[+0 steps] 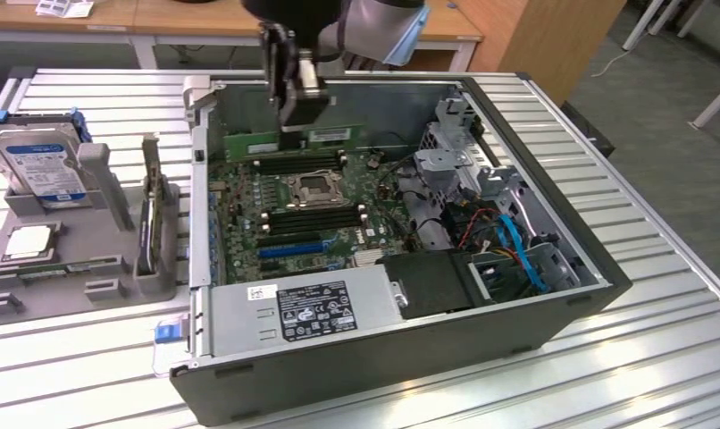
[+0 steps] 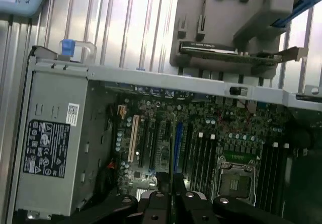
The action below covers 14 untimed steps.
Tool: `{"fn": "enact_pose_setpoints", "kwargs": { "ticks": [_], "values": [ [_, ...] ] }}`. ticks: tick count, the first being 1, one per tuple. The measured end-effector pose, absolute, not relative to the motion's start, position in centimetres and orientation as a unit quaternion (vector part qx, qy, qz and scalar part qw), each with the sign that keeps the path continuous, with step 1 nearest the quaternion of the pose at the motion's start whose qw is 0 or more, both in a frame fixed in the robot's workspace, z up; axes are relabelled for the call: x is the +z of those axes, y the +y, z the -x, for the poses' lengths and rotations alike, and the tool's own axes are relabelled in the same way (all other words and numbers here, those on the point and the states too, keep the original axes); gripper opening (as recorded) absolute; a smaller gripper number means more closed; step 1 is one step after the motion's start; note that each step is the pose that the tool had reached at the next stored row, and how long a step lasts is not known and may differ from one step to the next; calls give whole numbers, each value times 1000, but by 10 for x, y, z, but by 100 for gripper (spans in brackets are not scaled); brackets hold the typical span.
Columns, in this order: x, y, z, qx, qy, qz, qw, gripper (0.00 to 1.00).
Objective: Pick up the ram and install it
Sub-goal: 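Pick up the ram and move it above insertion slot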
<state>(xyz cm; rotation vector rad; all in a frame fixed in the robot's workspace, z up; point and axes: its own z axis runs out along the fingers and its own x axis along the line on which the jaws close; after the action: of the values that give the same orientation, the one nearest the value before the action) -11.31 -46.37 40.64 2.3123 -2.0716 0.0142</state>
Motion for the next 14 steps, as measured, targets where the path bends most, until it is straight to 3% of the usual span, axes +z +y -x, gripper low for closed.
{"fn": "enact_pose_setpoints", "kwargs": {
  "ticks": [10,14],
  "values": [
    [406,-463,86,5,-667,-745,18,14],
    [406,-450,86,5,-667,-745,19,14]
  ]
}}
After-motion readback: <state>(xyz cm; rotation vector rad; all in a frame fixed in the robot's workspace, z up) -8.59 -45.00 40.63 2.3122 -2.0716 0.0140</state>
